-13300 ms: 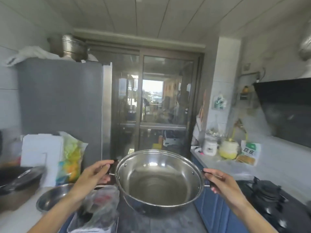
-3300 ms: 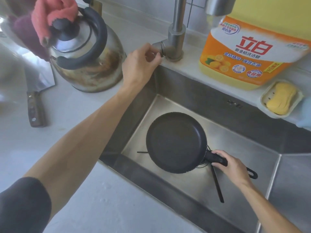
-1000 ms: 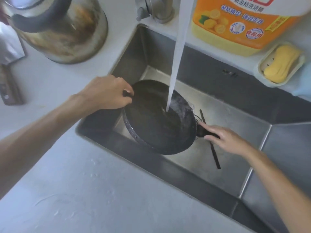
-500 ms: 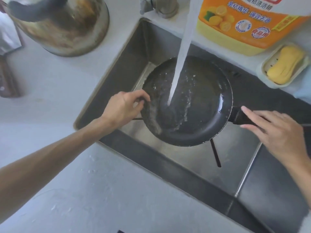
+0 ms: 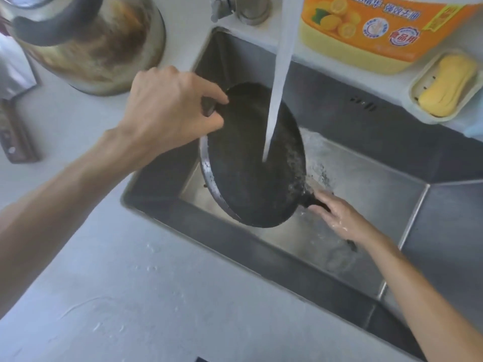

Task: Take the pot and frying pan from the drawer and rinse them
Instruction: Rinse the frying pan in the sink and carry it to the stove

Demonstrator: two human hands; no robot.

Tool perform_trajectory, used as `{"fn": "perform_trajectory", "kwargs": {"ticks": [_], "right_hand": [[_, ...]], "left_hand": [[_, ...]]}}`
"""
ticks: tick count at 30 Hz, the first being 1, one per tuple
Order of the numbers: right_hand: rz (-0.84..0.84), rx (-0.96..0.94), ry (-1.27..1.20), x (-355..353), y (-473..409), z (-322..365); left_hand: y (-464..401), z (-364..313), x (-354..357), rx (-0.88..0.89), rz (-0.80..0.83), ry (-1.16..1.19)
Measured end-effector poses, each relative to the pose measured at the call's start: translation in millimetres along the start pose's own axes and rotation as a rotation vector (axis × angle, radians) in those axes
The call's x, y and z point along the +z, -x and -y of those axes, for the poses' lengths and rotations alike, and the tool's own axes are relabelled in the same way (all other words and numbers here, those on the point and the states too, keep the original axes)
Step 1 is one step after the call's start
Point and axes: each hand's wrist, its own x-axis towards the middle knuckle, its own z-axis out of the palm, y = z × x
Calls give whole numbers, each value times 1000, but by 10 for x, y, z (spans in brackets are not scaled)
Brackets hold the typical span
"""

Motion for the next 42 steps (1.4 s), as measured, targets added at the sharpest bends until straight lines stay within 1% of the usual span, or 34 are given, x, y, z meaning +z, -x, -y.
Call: {"fn": "perform_trajectory", "kwargs": {"ticks": [1, 2, 4, 5, 8, 9, 11, 13, 14, 16, 18, 20, 21, 23, 24, 25, 26, 28, 30, 31, 34, 35, 36, 38, 39, 40, 42], "right_hand": [[50, 20, 13, -120, 21, 6], [62, 29, 47, -261, 48, 12], [17, 44, 195, -583, 117, 76], [-18, 21, 308, -740, 151, 134], [-161, -180, 694, -1165, 184, 286], [-207, -244, 789, -1283, 202, 352], [-273, -319, 897, -1452, 274, 453], [-355, -371, 933, -1530, 360, 472], [-405, -377, 939, -1534, 396, 466], [-534, -363, 935, -1471, 449, 414], [-686, -301, 865, -1308, 476, 290], [-784, -225, 728, -1081, 459, 144], [-800, -191, 638, -940, 436, 65], [-740, -154, 436, -623, 375, -38], [-669, -150, 338, -466, 342, -61], [-575, -140, 243, -329, 309, -81], [-466, -113, 159, -223, 272, -80], [-233, -9, 54, -99, 199, -82], [-66, 68, 42, -116, 133, -73], [-13, 75, 64, -170, 108, -81], [44, 69, 253, -526, 115, -26], [61, 71, 334, -691, 134, 34], [78, 61, 415, -853, 157, 112], [75, 7, 613, -1111, 198, 272], [25, -48, 720, -1205, 215, 343], [-49, -116, 809, -1276, 236, 396], [-180, -233, 894, -1364, 315, 476]], "left_hand": [[11, 65, 51, -72, 69, 27], [39, 138, 124, -144, 146, 54], [135, 261, 322, -264, 314, 117], [187, 292, 436, -303, 394, 150], [313, 273, 797, -335, 563, 203], [344, 238, 907, -333, 593, 237], [407, 145, 1100, -329, 624, 339], [446, 56, 1233, -299, 606, 412], [458, 24, 1274, -279, 565, 436], [459, -13, 1290, -246, 409, 473], [450, -12, 1186, -204, 219, 424], [443, 21, 981, -92, 61, 325], [438, 32, 844, -11, 3, 276], [399, 35, 561, 178, -77, 139], [360, 23, 434, 254, -88, 65], [300, -7, 316, 292, -67, 9], [225, -43, 223, 292, -16, -24], [73, -76, 148, 227, 134, -40], [-20, -34, 190, 126, 271, -32], [-32, 18, 237, 46, 328, 10], [69, 196, 444, -242, 560, 231], [129, 248, 535, -303, 655, 277], [200, 289, 643, -332, 752, 301], [329, 283, 863, -307, 907, 319], [378, 256, 973, -280, 948, 304], [416, 218, 1072, -258, 953, 293], [465, 134, 1211, -249, 877, 303]]}}
